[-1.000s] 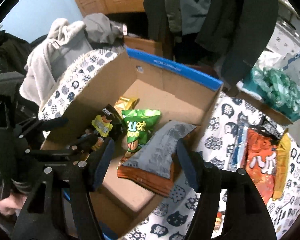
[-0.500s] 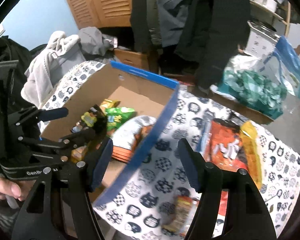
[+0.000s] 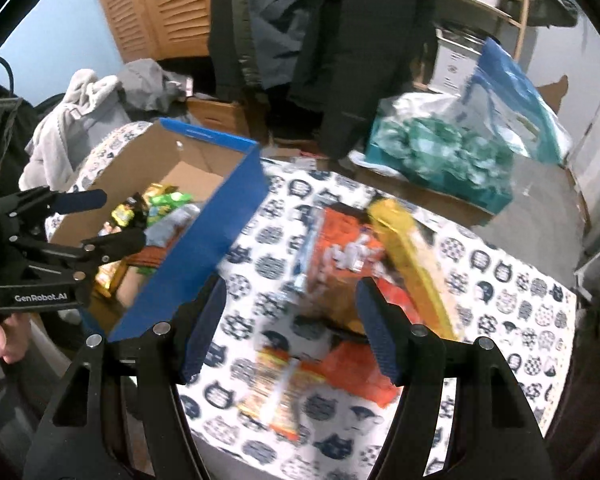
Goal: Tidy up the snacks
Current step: 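Return both tools to the pile and grasp the yellow bar with right tool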
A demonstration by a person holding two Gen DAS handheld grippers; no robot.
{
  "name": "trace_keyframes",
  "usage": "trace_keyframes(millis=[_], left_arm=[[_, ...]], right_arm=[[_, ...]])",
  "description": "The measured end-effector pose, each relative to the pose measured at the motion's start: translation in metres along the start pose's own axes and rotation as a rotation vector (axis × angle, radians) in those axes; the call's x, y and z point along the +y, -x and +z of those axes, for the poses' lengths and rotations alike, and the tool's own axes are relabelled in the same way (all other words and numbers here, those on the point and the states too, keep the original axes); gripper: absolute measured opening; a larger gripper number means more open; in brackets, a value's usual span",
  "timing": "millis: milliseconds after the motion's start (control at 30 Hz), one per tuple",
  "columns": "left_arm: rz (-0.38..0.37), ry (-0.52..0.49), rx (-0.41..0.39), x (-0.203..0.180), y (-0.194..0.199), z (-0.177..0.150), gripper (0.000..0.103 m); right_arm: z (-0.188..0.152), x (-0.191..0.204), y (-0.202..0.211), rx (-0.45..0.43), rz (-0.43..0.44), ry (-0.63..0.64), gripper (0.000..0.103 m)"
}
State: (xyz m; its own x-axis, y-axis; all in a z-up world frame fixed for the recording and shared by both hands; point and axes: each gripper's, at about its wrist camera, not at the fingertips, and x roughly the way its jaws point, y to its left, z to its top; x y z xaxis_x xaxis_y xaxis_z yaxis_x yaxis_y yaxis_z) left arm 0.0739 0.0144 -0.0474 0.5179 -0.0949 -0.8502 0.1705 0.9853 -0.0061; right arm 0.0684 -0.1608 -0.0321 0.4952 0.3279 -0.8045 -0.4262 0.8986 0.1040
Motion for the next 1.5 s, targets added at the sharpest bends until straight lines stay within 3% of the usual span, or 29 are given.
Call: trace_keyframes(millis=[133,333,800,1233,1267,1333,1500], left_arm=[[0.035,-0.066,0.002,-0.018,-0.009,0.007,0.084],[0.011,-0.092,0.036,-0.035,-0.029,0.014,0.085],[-0.04,-0.109,0.127,-0.068,-0.097,0.039,0.086],[-0.053,-0.09,0.195,-0.075,-0.152,0.046,0.086],[-0.053,-0.087,0.203,-0.075,-0.154,0.046,0.085],[-0.06,-0.078,0.216,-0.076,-0.159,0.044,0.086],[-0.072,-0.077,0.224,-0.079,-0.156,0.041,0.086]], right_arm=[[-0.007,-0.031,0.004,0.017,-0.033,0.001,0.068],[-0.014,-0.071,-0.009,0.056,-0.083,0.064,0.068],[-0.009,-0.116,-0.094,0.163,-0.051,0.12,0.068],[-0.014,-0.144,-0.155,0.221,0.029,0.113,0.068],[-0.015,-0.146,-0.157,0.22,0.036,0.106,0.066],[-0.016,-0.148,-0.161,0.227,0.057,0.094,0.049],[-0.022,-0.148,-0.16,0.228,0.051,0.083,0.041]])
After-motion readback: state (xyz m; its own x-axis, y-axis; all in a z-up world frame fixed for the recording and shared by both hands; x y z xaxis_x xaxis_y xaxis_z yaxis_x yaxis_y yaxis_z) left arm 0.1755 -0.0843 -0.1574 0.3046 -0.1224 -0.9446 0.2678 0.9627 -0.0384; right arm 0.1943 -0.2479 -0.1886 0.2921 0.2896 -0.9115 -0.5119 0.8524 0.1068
